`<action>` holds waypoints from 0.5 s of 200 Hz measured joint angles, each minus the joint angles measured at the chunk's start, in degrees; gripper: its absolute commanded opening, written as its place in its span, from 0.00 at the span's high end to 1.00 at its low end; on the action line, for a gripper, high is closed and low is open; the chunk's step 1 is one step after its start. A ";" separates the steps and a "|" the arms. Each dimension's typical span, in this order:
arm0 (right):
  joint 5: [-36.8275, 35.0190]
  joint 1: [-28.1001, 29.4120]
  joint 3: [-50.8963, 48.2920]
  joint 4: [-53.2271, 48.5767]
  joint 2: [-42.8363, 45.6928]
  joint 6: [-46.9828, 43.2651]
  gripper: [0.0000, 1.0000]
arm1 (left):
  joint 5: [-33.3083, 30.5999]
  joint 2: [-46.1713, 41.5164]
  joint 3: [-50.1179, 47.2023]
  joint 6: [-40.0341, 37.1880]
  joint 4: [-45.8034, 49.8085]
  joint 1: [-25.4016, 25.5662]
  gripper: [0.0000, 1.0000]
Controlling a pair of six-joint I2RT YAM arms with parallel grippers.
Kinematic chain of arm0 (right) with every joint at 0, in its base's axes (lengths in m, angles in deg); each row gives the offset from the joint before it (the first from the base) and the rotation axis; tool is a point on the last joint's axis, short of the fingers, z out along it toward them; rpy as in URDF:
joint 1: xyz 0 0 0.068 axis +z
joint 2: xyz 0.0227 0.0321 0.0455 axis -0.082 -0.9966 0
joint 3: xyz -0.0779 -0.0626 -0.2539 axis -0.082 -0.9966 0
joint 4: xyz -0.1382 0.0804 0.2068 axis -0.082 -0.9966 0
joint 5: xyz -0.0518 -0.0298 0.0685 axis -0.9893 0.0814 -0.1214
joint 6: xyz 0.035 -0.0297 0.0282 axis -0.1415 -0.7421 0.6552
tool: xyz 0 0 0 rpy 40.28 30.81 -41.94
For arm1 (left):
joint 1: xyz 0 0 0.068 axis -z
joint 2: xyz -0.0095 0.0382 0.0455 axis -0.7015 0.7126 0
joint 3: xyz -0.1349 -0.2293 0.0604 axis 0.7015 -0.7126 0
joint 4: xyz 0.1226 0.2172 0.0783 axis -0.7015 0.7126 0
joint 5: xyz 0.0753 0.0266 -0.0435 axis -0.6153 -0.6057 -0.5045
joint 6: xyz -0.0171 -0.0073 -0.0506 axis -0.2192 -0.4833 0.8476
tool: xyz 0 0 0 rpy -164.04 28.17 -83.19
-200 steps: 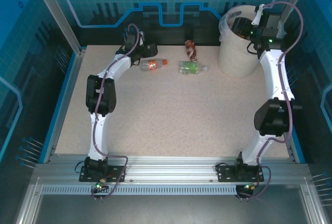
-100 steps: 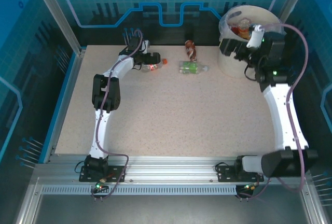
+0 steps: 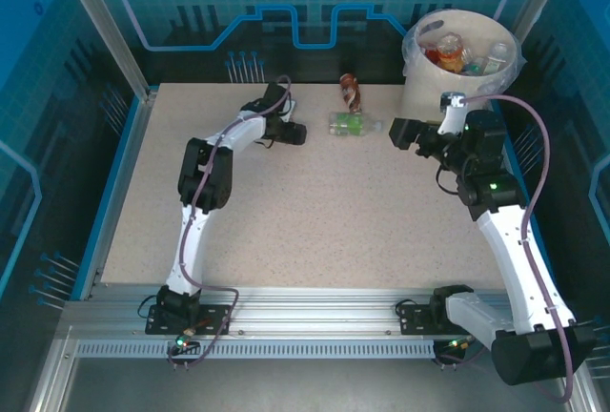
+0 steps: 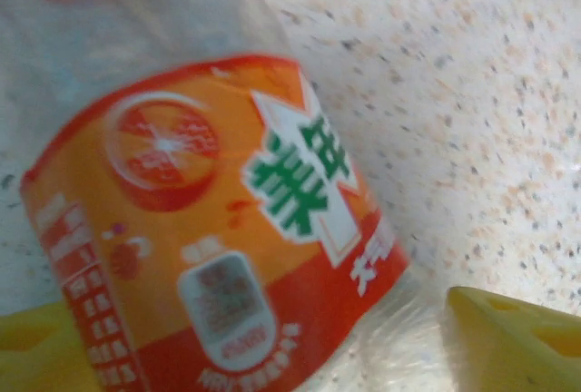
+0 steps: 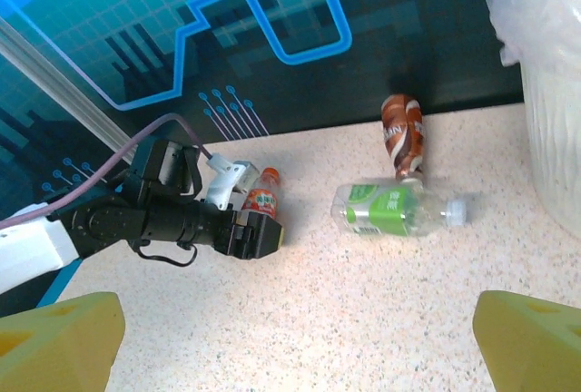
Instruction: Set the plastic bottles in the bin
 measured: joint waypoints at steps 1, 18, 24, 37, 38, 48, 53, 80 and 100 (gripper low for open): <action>-0.02 0.00 -0.09 0.00 0.00 0.02 0.00 | -0.17 0.02 0.00 0.22 0.09 0.15 0.30; -0.66 0.26 -1.09 -0.04 -0.02 0.81 0.00 | -1.79 0.00 -0.02 0.39 0.61 1.40 0.40; -0.85 0.39 -1.22 -0.02 -0.07 1.09 0.00 | -2.38 0.00 -0.15 0.59 0.68 1.66 0.43; -1.27 0.61 -1.22 0.04 -0.24 1.75 0.00 | -3.23 -0.42 -0.94 1.49 0.22 1.75 0.47; -1.27 0.63 -1.22 0.04 -0.24 1.79 0.00 | -3.28 -0.46 -1.05 1.42 0.17 1.75 0.48; -1.46 0.76 -1.22 0.07 -0.48 2.38 0.00 | -3.69 -1.42 -2.69 2.38 -0.24 1.73 0.50; -1.64 0.87 -1.22 0.13 -0.61 2.64 0.00 | -3.87 -2.19 -4.13 3.06 -0.85 1.66 0.51; -2.14 1.33 -1.66 1.79 -2.01 5.66 0.00 | -4.04 -8.83 -15.30 6.78 -5.09 1.66 0.53; -2.75 1.49 -4.02 4.94 -2.78 9.84 0.00 | -3.02 -15.41 -25.59 10.67 -9.64 2.08 0.55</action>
